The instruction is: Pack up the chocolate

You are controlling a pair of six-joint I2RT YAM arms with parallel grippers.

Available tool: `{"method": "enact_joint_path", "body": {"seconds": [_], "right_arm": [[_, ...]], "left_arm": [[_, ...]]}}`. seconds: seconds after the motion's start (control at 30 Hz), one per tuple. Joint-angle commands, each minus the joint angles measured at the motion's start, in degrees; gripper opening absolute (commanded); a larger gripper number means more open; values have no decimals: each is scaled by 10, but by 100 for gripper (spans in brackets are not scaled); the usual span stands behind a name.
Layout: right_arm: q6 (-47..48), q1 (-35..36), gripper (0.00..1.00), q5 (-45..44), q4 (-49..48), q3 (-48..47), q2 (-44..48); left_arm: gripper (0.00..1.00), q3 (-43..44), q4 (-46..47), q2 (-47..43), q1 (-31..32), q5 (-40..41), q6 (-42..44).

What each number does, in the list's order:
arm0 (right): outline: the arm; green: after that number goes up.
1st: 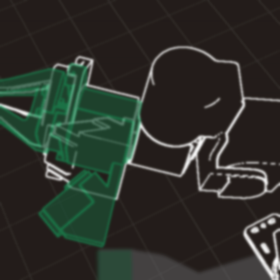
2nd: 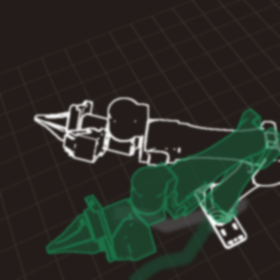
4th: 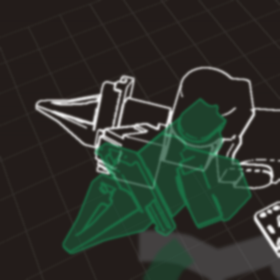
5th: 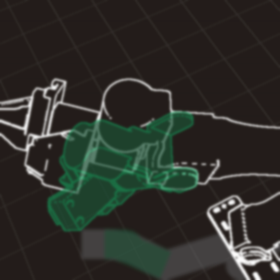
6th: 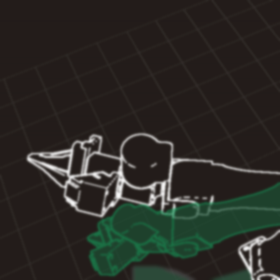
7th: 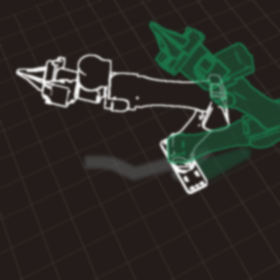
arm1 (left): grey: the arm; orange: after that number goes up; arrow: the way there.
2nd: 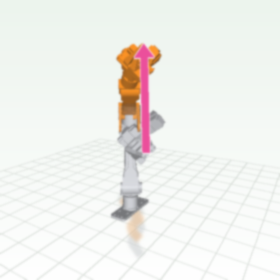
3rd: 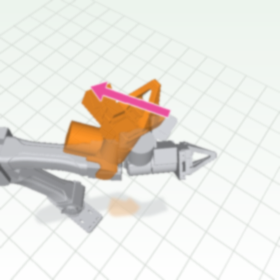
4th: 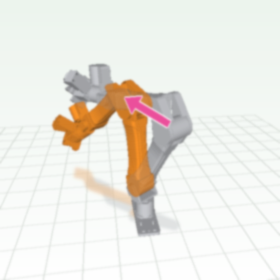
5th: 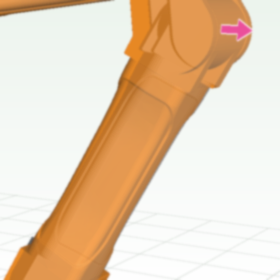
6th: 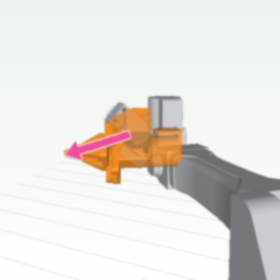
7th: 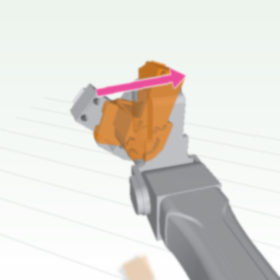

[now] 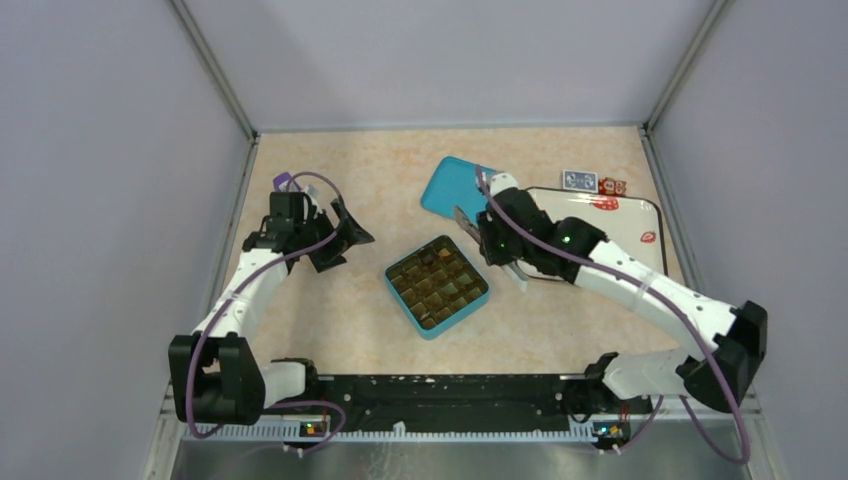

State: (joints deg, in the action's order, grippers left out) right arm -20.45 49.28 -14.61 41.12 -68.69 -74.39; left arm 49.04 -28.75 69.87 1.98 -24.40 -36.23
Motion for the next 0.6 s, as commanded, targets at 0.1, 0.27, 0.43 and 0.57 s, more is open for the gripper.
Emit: {"method": "enact_joint_path", "body": {"seconds": [0.1,0.27,0.43,0.57], "right_arm": [[-37,-133,23,-44,23,39,104],[-25,-246,29,-45,61,100,138],[-11,-272,32,-51,68,117,134],[-6,-276,38,-65,68,115,118]], "left_arm": [[98,15,9,-8,-2,-11,5],[98,19,11,0,-2,-16,5],[97,23,11,10,-2,-21,4],[97,23,10,11,-2,-22,3]]}}
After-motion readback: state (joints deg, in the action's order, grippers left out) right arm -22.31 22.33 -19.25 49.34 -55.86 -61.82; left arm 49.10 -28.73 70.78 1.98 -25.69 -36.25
